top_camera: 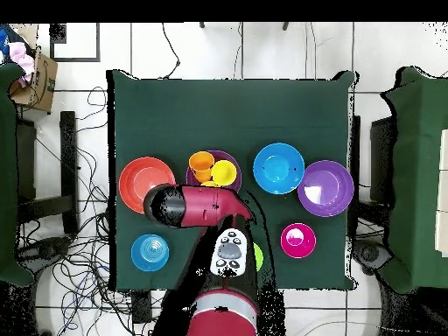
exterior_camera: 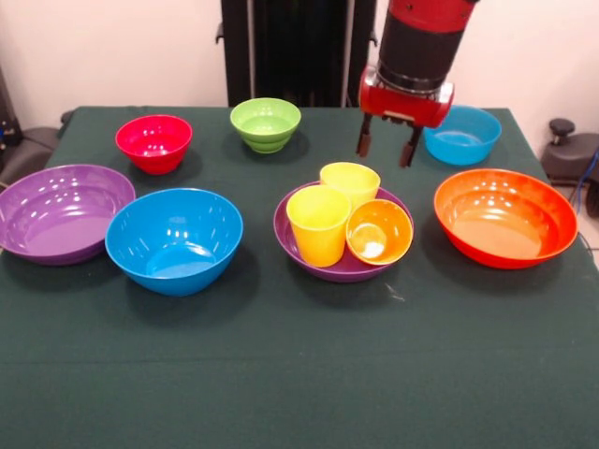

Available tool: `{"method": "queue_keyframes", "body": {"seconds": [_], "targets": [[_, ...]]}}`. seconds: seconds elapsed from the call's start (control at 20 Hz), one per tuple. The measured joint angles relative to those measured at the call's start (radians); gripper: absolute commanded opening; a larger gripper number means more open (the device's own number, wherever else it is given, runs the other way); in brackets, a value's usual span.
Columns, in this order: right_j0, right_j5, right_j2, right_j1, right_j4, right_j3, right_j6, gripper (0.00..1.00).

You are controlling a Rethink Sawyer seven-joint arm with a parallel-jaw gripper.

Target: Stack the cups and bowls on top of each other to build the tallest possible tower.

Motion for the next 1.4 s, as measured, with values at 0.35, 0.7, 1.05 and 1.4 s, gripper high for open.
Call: {"method": "queue_keyframes", "body": {"seconds": [0.35,0.7,1.05,1.4], "targets": [[0.026,-0.04,0.0,0.052,0.002,0.0,0.0,1.0],[0.062,-0.04,0.0,0.061,0.012,0.0,0.0,1.0],[0.081,-0.04,0.0,0.031,0.032,0.0,0.0,1.0],[0.082,-0.04,-0.003,-0.005,0.044,0.0,0.0,1.0]]}}
